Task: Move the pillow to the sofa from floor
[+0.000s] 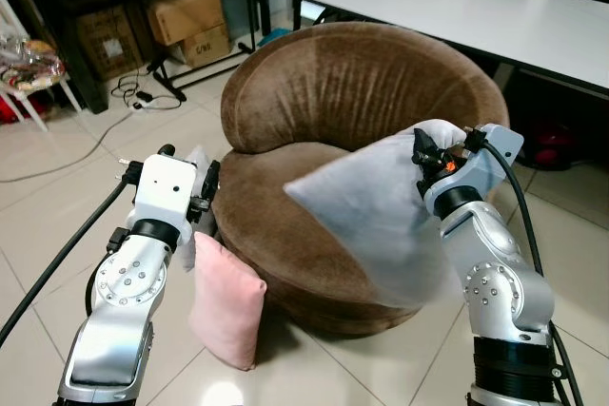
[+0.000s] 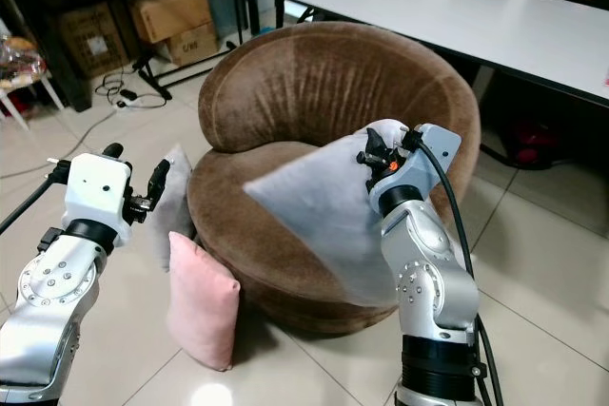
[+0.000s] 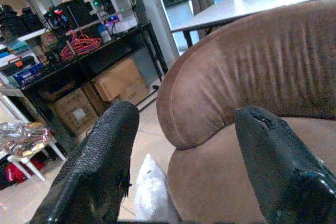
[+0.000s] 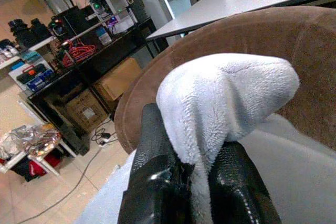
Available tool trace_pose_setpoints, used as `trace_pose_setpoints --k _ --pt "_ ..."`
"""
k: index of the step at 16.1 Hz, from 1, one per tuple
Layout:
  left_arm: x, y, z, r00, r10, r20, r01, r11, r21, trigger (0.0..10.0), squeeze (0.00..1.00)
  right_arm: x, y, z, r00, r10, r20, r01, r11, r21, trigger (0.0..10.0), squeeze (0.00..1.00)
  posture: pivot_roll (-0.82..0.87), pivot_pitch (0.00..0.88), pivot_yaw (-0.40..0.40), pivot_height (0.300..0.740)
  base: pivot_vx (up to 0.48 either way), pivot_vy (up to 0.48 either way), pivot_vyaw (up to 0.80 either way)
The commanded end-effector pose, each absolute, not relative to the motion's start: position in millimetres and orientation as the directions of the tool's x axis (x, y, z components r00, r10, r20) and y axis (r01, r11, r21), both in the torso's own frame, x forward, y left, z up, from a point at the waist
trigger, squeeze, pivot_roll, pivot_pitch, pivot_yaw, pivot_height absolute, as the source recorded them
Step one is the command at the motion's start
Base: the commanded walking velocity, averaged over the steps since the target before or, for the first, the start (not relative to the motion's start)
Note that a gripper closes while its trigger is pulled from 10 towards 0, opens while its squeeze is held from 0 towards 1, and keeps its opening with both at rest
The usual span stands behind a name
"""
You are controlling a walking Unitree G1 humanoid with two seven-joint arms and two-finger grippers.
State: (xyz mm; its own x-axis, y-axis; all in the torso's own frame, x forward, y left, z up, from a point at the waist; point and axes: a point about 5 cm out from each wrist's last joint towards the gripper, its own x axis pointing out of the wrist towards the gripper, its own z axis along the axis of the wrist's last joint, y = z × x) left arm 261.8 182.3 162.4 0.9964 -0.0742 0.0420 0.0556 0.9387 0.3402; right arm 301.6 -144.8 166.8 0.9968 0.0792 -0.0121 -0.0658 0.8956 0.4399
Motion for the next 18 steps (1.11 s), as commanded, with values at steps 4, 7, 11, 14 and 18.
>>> trace_pose_setpoints --k 4,7,11,14,18 --pt "262.3 183.3 166.9 0.995 -0.077 0.066 0.052 0.945 0.324 10.0 0.0 305.5 -133.1 180.9 0.99 0.133 0.041 -0.138 0.897 0.421 10.0 0.0 -0.04 0.0 0.005 0.74 0.133 0.0 -0.4" --pt "261.2 184.7 166.6 0.995 -0.073 0.066 0.048 0.945 0.323 10.0 0.0 307.5 -132.6 181.7 0.99 0.133 0.046 -0.14 0.904 0.404 10.0 0.0 -0.03 0.0 -0.005 0.74 0.287 0.0 0.0" --pt "260.8 184.4 165.2 0.995 -0.076 0.059 0.054 0.946 0.319 10.0 0.0 308.8 -133.2 180.8 0.991 0.13 0.042 -0.136 0.907 0.398 10.0 0.0 -0.03 0.0 -0.004 0.74 0.292 0.0 0.0" --pt "261.8 183.6 165.3 0.995 -0.083 0.059 0.061 0.946 0.317 10.0 0.0 309.1 -135.6 178.4 0.992 0.121 0.025 -0.121 0.907 0.404 10.0 0.0 -0.04 0.0 0.001 0.74 0.292 0.0 -0.27" --pt "264.1 182.4 165.6 0.993 -0.099 0.058 0.076 0.946 0.315 10.0 0.0 308.3 -140.7 175.8 0.995 0.1 0.017 -0.098 0.913 0.397 10.0 0.0 -0.05 0.0 0.016 0.74 0.337 0.0 -0.8"
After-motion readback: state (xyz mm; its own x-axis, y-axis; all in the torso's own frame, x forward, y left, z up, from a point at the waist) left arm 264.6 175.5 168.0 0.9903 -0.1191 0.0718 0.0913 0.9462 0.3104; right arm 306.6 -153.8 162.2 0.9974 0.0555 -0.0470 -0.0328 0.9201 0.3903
